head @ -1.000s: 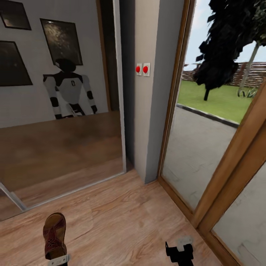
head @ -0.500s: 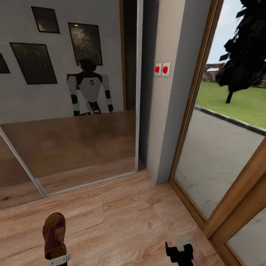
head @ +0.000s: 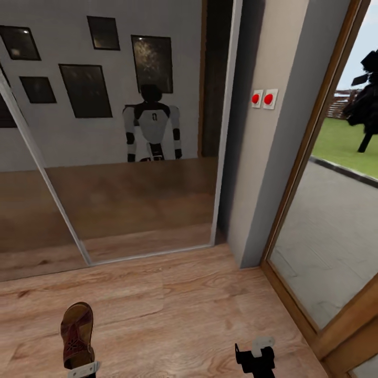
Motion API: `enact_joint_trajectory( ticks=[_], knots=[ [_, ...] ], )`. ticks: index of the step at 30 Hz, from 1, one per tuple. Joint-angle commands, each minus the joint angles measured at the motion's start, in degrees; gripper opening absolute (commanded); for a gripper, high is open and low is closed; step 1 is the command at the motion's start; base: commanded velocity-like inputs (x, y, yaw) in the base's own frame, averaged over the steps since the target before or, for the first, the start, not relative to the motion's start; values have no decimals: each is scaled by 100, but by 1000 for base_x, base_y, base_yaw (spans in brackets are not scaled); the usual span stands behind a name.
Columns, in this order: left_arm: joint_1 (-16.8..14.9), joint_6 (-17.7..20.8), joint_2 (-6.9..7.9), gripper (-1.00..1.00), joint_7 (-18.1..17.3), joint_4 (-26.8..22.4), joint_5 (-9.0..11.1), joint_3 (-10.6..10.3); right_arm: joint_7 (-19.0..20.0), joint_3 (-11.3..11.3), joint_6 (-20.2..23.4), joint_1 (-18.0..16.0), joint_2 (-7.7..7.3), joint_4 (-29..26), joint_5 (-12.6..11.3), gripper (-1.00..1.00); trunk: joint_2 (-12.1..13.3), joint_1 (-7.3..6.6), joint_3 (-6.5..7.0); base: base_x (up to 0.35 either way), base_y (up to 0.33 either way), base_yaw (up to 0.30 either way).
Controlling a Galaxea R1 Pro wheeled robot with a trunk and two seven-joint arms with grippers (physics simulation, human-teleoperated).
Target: Pick up the two gym shoes and the two sandals from the corridor floor and place them onto the hallstand (shoe rack) in the corridor, making sure they are on the rack and not on the floor. Arrange them so the two gym shoes are next to each other and the two sandals are next to each other.
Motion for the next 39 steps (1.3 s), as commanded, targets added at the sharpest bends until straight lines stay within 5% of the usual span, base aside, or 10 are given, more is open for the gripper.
enact_joint_trajectory(
  ticks=[1, 35, 39],
  knots=[
    [-7, -19, -3, -100, -31, 5, -56, 51, -25, 50, -22, -2, -2, 4, -59, 100, -2, -1, -5, 0, 0, 281],
    [-5, -47, -1, -100, -27, 5, -24, 69, -25, 50, -22, -4, -2, 4, -59, 100, -2, -1, -5, 23, -23, 281],
    [188, -707, -4, -100, -26, 1, -5, 92, -25, 50, -22, -1, -2, 4, -59, 100, -2, -1, -5, 0, 0, 281]
  ],
)
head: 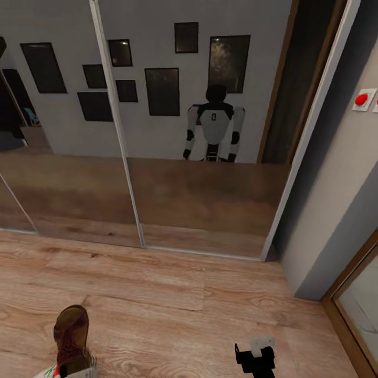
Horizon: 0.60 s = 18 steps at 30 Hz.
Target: Pick up the two gym shoes and the two sandals from the corridor floor and place them onto the hallstand (shoe rack) in the corridor, making sure they are on the rack and not on the floor. Arrange them so the two gym shoes are next to each other and the two sandals are next to each other.
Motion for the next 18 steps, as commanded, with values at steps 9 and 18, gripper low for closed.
enact_joint_trajectory(
  ticks=[9, 18],
  knots=[
    [53, -315, -2, -100, -27, 7, -48, 60, -25, 50, -22, -5, -2, 3, -59, 100, -2, -1, -5, 0, 0, 281],
    [55, -323, -2, -100, -25, 11, -38, 61, -25, 49, -22, -5, -2, 3, -59, 100, -2, -1, -5, 0, 0, 281]
  ],
)
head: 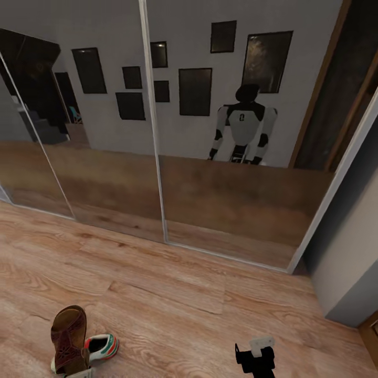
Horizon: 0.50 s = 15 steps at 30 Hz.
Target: Pick up the two gym shoes and the two sandals from the corridor floor and place them onto the hallstand (shoe rack) in the corridor, making sure they are on the rack and not on the floor. Arrange them so the two gym shoes are next to each other and the two sandals are next to each other.
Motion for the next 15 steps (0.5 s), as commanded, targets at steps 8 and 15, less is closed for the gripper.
enact_joint_trajectory(
  ticks=[8, 15],
  knots=[
    [-7, -19, -3, -100, -35, 5, -49, 52, -25, 51, -22, -4, -2, 3, -60, 100, -2, -1, -5, 0, 0, 281],
    [-7, -20, -3, -100, -36, 5, -49, 51, -25, 52, -22, -4, -2, 3, -60, 100, -2, -1, -5, 0, 0, 281]
  ],
)
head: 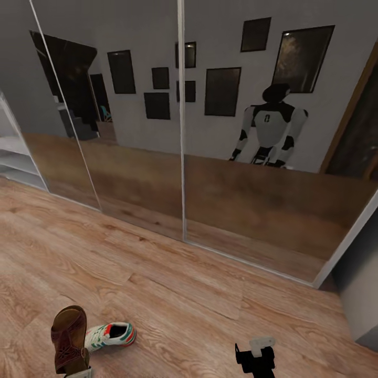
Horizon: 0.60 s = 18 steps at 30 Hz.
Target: Pick up the two gym shoes and the two sandals from the corridor floor and place them onto the hallstand (shoe rack) in the corridor, making sure they are on the rack and not on the floor. Arrange them so the two gym shoes are next to each other and the two sandals are next to each other.
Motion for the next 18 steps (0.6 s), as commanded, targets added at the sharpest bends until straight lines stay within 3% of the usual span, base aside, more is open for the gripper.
enact_joint_trajectory(
  ticks=[1, 18],
  knots=[
    [-7, -20, -3, -100, -32, 5, -49, 51, -25, 50, -22, -3, -2, 3, -60, 100, -2, -1, -5, 0, 0, 281],
    [-7, -25, -3, -100, -32, 5, -40, 51, -27, 51, -23, -3, -2, 3, -60, 100, -2, -1, -5, 0, 0, 281]
  ],
)
